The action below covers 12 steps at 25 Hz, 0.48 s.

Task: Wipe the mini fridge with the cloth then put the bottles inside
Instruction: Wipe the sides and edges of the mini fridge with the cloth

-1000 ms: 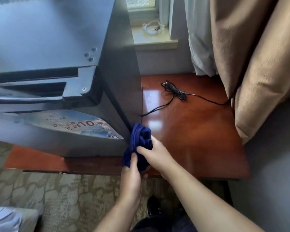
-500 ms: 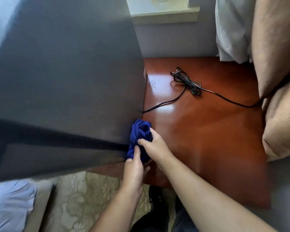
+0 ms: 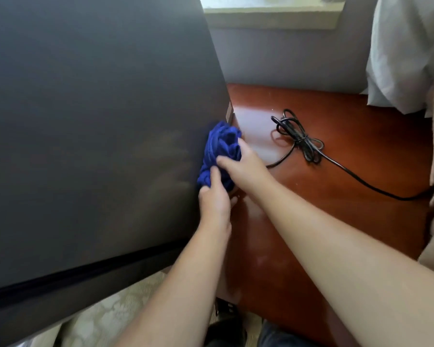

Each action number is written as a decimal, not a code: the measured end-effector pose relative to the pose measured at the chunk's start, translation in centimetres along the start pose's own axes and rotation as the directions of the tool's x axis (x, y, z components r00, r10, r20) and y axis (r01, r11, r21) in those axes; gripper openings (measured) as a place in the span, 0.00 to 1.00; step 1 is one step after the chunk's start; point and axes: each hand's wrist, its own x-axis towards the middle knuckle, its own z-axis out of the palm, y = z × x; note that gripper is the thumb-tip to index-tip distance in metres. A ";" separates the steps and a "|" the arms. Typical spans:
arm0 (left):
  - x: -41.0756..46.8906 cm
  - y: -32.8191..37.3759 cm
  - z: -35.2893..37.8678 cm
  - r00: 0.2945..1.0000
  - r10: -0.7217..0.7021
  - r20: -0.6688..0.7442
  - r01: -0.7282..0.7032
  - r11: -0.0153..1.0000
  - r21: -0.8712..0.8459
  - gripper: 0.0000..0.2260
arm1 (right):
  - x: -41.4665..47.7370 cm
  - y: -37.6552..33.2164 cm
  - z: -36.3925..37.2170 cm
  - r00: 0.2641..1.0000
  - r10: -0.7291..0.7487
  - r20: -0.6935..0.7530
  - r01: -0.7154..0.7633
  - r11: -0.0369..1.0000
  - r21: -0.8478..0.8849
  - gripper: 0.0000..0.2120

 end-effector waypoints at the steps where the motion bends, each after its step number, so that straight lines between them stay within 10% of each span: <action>1: -0.4 -1.2 -1.2 1.000 -0.015 0.006 0.015 1.000 0.009 0.21 | -1.6 1.0 0.0 0.999 0.009 0.032 -0.007 0.999 -0.054 0.18; 6: -2.7 -9.6 -9.5 0.996 0.068 0.066 -0.092 0.854 0.512 0.23 | -10.9 7.8 -0.5 0.995 0.099 0.012 -0.093 0.959 -0.267 0.28; 12: -3.9 -8.5 -11.3 0.896 0.076 0.439 -0.300 0.830 0.469 0.05 | -16.8 8.7 -0.8 0.953 0.050 -0.299 -0.146 0.940 -0.309 0.33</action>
